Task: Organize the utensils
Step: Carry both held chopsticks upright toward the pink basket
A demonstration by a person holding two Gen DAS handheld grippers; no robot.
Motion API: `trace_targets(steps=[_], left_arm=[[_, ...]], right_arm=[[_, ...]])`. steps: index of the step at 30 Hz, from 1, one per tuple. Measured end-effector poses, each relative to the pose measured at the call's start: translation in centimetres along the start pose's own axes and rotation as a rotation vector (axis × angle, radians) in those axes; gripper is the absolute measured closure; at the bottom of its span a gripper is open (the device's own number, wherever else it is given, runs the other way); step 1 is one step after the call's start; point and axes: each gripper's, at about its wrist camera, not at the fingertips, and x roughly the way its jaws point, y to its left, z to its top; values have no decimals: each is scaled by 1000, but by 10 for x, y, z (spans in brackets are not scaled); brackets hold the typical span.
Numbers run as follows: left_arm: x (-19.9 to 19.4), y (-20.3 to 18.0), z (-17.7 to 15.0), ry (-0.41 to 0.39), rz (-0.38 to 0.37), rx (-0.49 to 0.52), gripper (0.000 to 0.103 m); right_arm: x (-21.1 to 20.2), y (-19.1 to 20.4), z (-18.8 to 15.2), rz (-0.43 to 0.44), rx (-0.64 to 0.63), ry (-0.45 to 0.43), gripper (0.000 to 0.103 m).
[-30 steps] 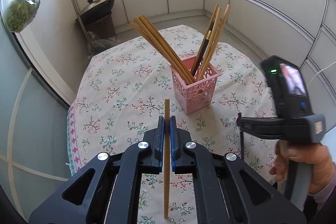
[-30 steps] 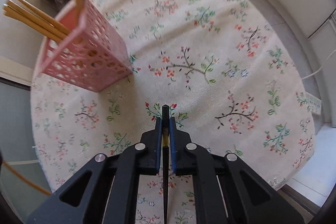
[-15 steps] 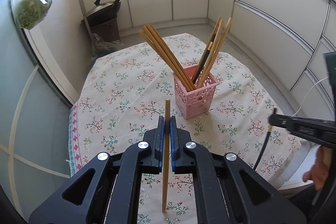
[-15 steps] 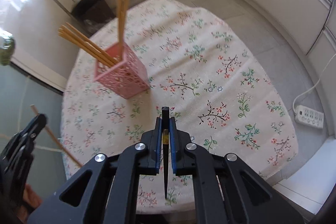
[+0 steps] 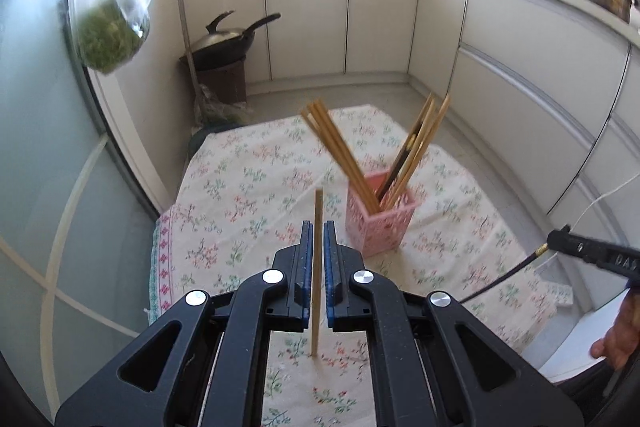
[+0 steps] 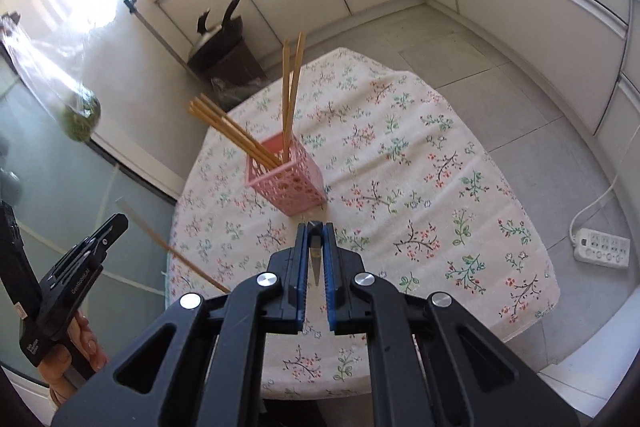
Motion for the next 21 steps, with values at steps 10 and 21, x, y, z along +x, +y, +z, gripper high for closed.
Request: trace_targets(steps=[10, 21], left_arm=[[11, 2, 54, 37, -25, -47, 97], [202, 10, -74, 778, -50, -125, 83]], right_arm=[[-10, -16, 11, 59, 53, -23, 96], [0, -38, 16, 54, 106, 22, 96]])
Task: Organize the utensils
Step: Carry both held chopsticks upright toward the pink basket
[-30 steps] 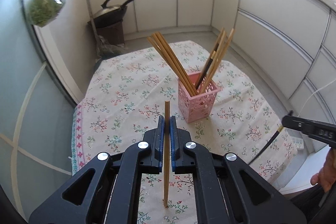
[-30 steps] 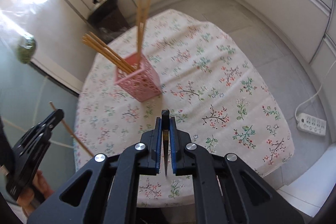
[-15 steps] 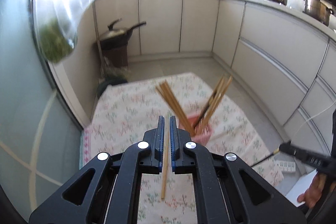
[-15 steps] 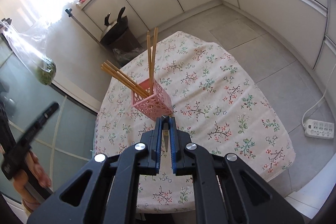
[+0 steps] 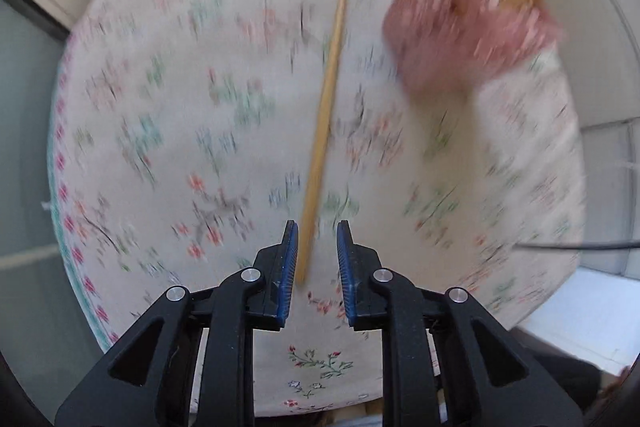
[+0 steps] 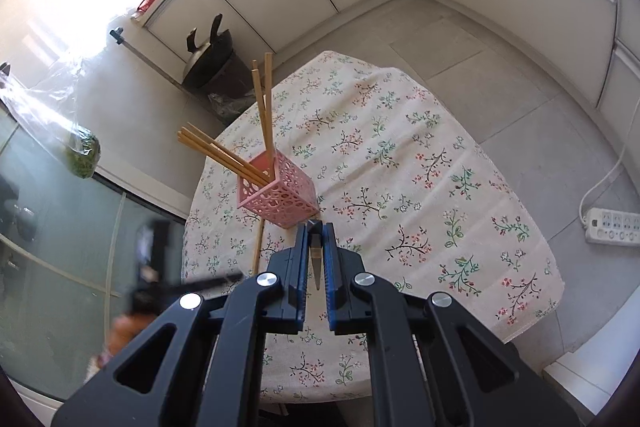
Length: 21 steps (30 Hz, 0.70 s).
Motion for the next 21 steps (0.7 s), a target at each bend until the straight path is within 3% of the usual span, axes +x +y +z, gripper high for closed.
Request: trace_targets(steps=[3, 7, 10, 12, 14, 18, 21], left_arm=[[3, -4, -2, -80, 63, 1, 80], [22, -1, -7, -33, 70, -10, 79], [22, -13, -16, -88, 111, 56, 79], [24, -20, -24, -97, 92, 72, 96], [21, -17, -32, -97, 72, 48, 96], [-16, -12, -60, -196, 30, 9, 97], [-66, -13, -86, -332, 35, 38, 97]], right_arm=[[5, 2, 1, 15, 9, 26, 95], [3, 10, -3, 0, -30, 10, 95], [1, 6, -4, -14, -28, 4, 94], [2, 3, -3, -4, -8, 16, 94], [2, 2, -4, -5, -5, 14, 94], [-6, 3, -6, -25, -22, -16, 94], [-11, 1, -6, -12, -18, -24, 94]])
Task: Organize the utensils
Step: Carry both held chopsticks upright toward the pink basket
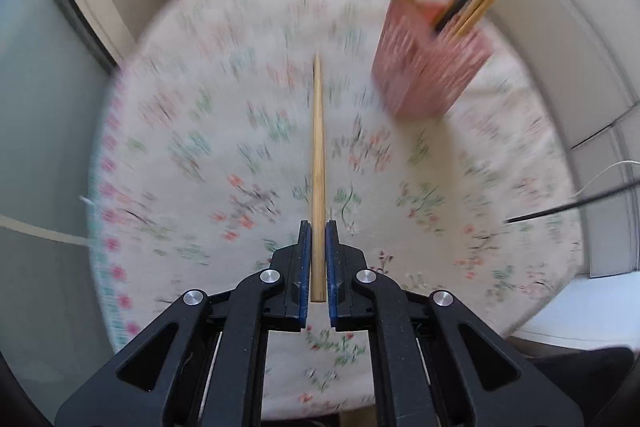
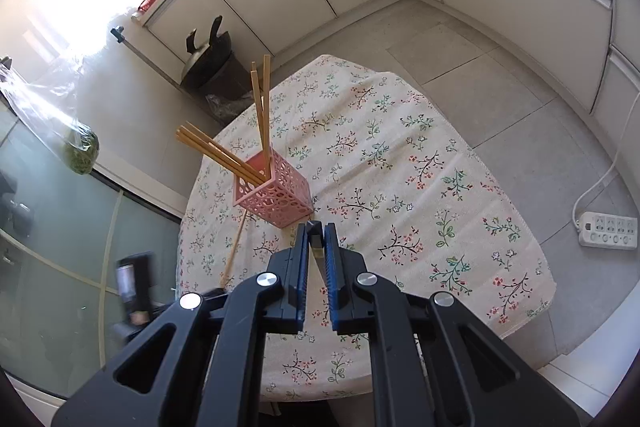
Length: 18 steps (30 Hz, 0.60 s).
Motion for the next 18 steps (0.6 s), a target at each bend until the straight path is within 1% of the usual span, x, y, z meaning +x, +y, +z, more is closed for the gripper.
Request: trace_targets(steps=[1, 3, 5, 7, 9, 11, 14, 18], left_arm=[[-15, 1, 0, -32, 0, 12, 97], [-48, 3, 5, -115, 22, 50, 97], [-68, 3, 19, -170, 25, 65, 97], [-85, 6, 23, -217, 20, 77, 97], [-95, 6, 30, -245, 18, 93, 97], [-107, 5, 31, -267, 8, 104, 97], [-133, 5, 36, -321, -17, 113, 97], [-169, 1, 49, -417, -72, 109, 97]], right_arm=[[-1, 0, 0, 3, 0, 0, 94], [-1, 3, 0, 11, -9, 2, 93], [-1, 7, -1, 18, -22, 1, 93], [0, 11, -2, 19, -34, 0, 93], [0, 15, -3, 18, -48, 0, 93], [-1, 17, -3, 21, -57, 0, 93], [-5, 22, -3, 49, -62, -8, 93], [-16, 29, 1, 64, -62, -42, 94]])
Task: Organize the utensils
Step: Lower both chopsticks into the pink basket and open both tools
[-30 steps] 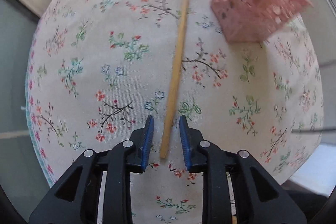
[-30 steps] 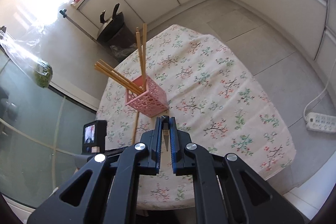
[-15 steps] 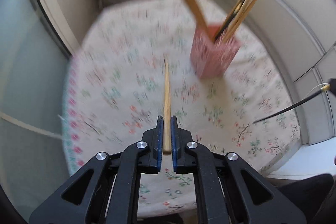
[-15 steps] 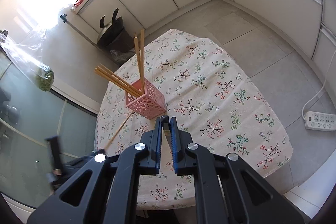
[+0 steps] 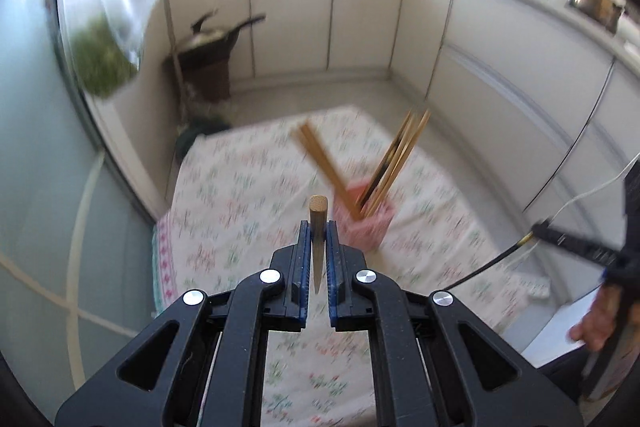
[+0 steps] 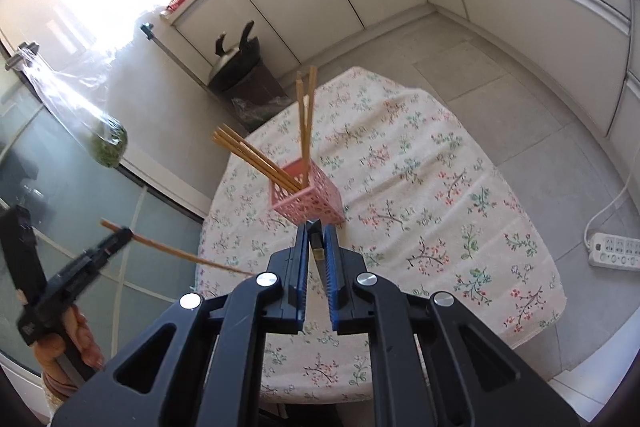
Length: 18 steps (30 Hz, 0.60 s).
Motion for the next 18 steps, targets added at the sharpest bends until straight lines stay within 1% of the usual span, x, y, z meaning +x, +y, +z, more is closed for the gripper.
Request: trace_targets(steps=[2, 4, 7, 10, 13, 15, 16, 17, 18], left_arm=[[-12, -3, 19, -52, -31, -12, 97], [-16, -7, 35, -90, -45, -13, 97], [-11, -12, 54, -108, -58, -14, 97], [3, -17, 68, -106, -67, -13, 97], [25, -21, 75, -71, -77, -22, 97], [44, -18, 76, -36, -93, -45, 97], [61, -17, 77, 10, -112, -57, 96], [71, -16, 75, 43, -112, -65, 94], [81, -12, 75, 74, -94, -95, 93]], right_arm=[[-5, 1, 4, 15, 10, -14, 95], [-7, 1, 8, 27, 13, -19, 95], [-7, 2, 13, 34, 18, -15, 95], [-4, 0, 15, 30, 23, -9, 95], [-1, -5, 18, 23, 30, -1, 95], [1, -7, 20, 15, 32, 4, 95], [2, -7, 21, 13, 33, 5, 95], [3, -8, 23, 10, 36, 6, 95], [3, -8, 24, 11, 37, 8, 95]])
